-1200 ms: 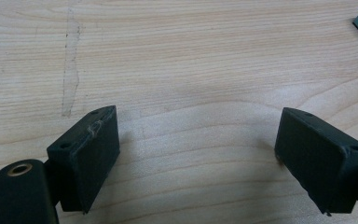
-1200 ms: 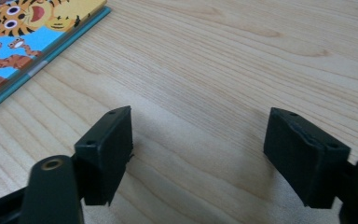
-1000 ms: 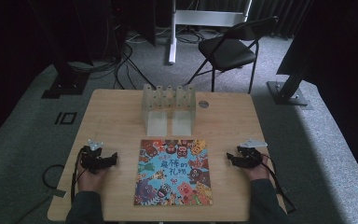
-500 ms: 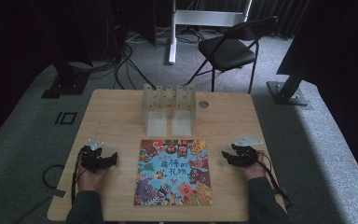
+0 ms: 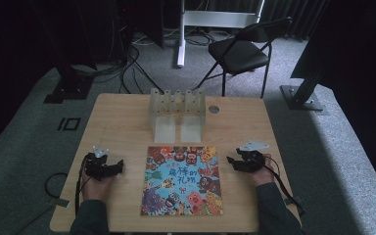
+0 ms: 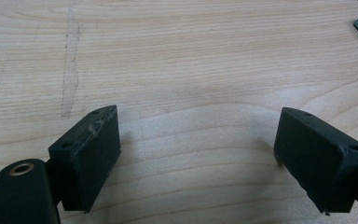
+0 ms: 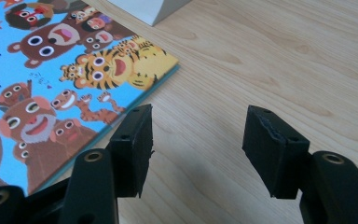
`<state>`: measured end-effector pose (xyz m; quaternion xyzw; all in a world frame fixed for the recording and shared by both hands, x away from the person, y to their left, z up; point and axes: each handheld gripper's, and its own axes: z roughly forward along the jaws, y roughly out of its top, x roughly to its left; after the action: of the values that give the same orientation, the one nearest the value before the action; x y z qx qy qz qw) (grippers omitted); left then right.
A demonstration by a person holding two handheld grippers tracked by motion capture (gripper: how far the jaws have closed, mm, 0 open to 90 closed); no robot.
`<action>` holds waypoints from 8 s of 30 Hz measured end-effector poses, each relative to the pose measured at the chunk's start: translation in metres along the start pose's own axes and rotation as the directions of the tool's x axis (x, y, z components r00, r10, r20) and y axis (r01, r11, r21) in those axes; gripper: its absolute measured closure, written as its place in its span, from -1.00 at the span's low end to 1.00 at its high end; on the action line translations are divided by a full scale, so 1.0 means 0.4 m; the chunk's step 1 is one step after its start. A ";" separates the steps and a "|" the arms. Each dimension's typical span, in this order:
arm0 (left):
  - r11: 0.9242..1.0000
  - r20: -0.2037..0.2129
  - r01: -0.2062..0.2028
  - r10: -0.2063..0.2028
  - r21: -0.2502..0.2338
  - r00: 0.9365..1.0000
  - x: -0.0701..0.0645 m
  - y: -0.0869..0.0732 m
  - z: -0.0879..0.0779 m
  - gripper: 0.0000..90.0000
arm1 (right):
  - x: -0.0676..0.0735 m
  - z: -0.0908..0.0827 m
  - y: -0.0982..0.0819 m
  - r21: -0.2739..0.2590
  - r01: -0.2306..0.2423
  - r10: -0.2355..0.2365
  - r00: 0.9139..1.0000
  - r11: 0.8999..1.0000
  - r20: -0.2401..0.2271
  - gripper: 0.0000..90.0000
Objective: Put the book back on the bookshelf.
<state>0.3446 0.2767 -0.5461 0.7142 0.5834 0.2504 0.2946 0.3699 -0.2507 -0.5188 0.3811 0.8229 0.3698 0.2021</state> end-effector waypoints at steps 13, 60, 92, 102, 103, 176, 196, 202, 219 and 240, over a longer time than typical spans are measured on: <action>1.000 -0.007 0.004 -0.004 0.001 1.000 -0.002 0.001 0.001 -0.68 | 0.026 0.027 0.034 -0.006 0.037 -0.037 0.999 0.999 -0.028 -0.06; 0.952 0.240 -0.259 0.292 -0.160 0.926 -0.219 0.022 -0.080 -0.70 | 0.032 0.197 0.106 0.047 0.005 0.006 0.976 0.999 -0.220 -0.49; 0.798 0.408 -0.557 0.598 -0.228 0.690 -0.508 -0.098 -0.167 -0.88 | 0.014 0.178 0.110 0.004 -0.082 0.080 0.959 0.997 -0.273 -0.45; 0.740 0.407 -0.625 0.665 -0.250 0.626 -0.577 -0.105 -0.162 -0.94 | 0.012 0.147 0.134 -0.038 -0.090 0.075 0.956 0.995 -0.285 -0.44; 0.739 0.405 -0.626 0.666 -0.249 0.626 -0.579 -0.104 -0.162 -0.94 | 0.012 0.142 0.139 -0.042 -0.090 0.074 0.955 0.995 -0.287 -0.44; 0.892 0.333 -0.329 0.426 -0.309 0.841 -0.304 -0.003 -0.180 -0.69 | 0.013 0.089 0.221 -0.115 -0.207 0.128 0.867 0.972 -0.481 0.28; 0.938 0.381 -0.222 0.314 -0.267 0.869 -0.237 0.026 -0.134 -0.69 | 0.059 0.013 0.246 -0.232 -0.183 0.067 0.899 0.955 -0.432 0.41; 0.950 0.421 -0.176 0.275 -0.259 0.865 -0.217 0.032 -0.127 -0.69 | 0.069 -0.014 0.246 -0.279 -0.186 0.053 0.905 0.942 -0.422 0.45; 0.951 0.472 -0.157 0.271 -0.267 0.839 -0.220 0.087 -0.096 -0.69 | 0.066 -0.086 0.260 -0.365 -0.197 0.029 0.909 0.910 -0.417 0.58; 0.969 0.682 -0.049 0.206 -0.241 0.702 -0.225 0.153 -0.019 -0.78 | 0.051 -0.132 0.264 -0.453 -0.243 0.002 0.883 0.858 -0.470 0.70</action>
<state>0.3638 0.1804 -0.4983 0.7600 0.3474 0.0386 0.5478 0.3753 -0.2126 -0.4053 0.2718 0.6960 0.6608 0.0714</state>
